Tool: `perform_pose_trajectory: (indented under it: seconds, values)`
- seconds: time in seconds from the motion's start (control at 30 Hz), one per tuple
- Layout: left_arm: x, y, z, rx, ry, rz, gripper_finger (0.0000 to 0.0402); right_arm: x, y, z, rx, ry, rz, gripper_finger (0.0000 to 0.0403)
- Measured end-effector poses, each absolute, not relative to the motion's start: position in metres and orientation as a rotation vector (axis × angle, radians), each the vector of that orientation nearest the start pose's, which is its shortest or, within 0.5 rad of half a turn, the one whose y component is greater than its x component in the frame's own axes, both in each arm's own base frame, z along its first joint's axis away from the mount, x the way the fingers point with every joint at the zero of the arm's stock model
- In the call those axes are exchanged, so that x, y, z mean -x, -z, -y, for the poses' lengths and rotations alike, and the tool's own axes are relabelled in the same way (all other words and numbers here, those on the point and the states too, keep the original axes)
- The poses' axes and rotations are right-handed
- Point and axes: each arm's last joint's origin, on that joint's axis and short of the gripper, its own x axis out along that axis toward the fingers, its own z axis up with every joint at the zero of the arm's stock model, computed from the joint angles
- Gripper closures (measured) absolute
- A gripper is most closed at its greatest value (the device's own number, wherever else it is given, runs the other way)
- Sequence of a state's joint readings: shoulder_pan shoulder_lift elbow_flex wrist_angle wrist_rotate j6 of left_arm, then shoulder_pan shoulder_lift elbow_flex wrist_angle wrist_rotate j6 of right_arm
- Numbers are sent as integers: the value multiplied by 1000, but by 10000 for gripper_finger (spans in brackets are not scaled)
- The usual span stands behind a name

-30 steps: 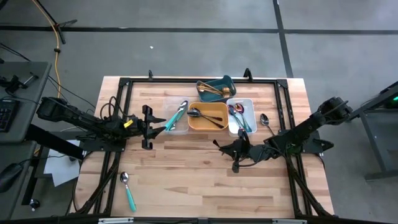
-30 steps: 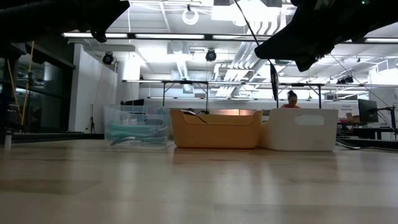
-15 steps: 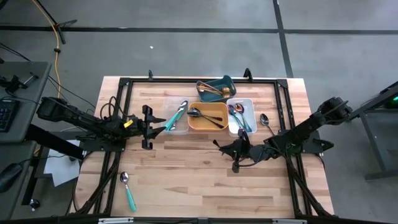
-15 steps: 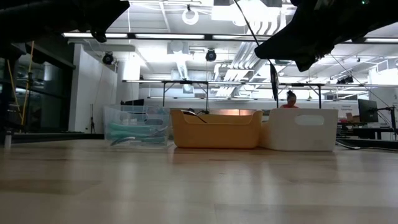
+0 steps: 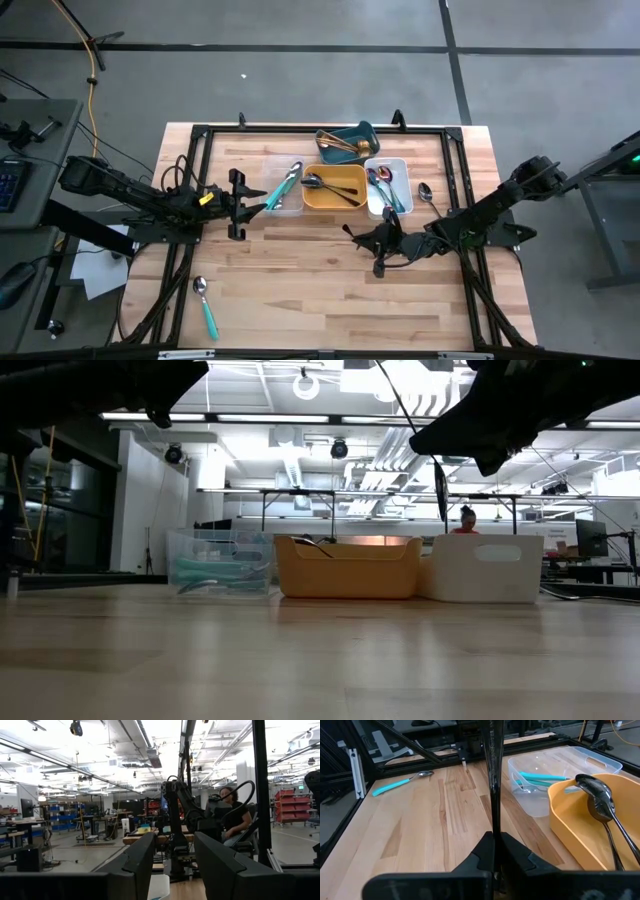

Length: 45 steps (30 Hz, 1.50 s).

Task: Sort silverware by color (type)
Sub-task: Put the silver spoon into the orange bin

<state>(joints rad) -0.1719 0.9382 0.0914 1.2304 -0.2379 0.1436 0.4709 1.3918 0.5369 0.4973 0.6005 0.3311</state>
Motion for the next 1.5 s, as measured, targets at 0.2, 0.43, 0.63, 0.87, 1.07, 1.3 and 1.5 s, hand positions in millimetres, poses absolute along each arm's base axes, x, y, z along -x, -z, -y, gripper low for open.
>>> perform_pose_trajectory:
  seconds: [0.2, 0.43, 0.63, 0.87, 1.07, 1.3, 1.5]
  values:
    - [-159, -208, 21, -81, -95, 369, 268, -243, -186, -106, -147, 175, -283, 398]
    - [-159, -208, 21, -82, -96, 369, 268, -243, -186, -106, -146, 175, -283, 398]
    - [-159, -208, 21, -82, -95, 369, 268, -243, -186, -106, -146, 175, -283, 398]
    - [-159, -208, 21, -81, -96, 369, 268, -243, -186, -106, -146, 175, -283, 398]
    - [-159, -208, 21, -81, -95, 369, 268, -243, -186, -106, -146, 175, -283, 398]
    - [-159, -208, 21, -81, -95, 369, 267, -243, -186, -106, -146, 175, -283, 398]
    - [-159, -208, 21, -81, -95, 369, 245, -244, -186, -105, -148, 177, -280, 398]
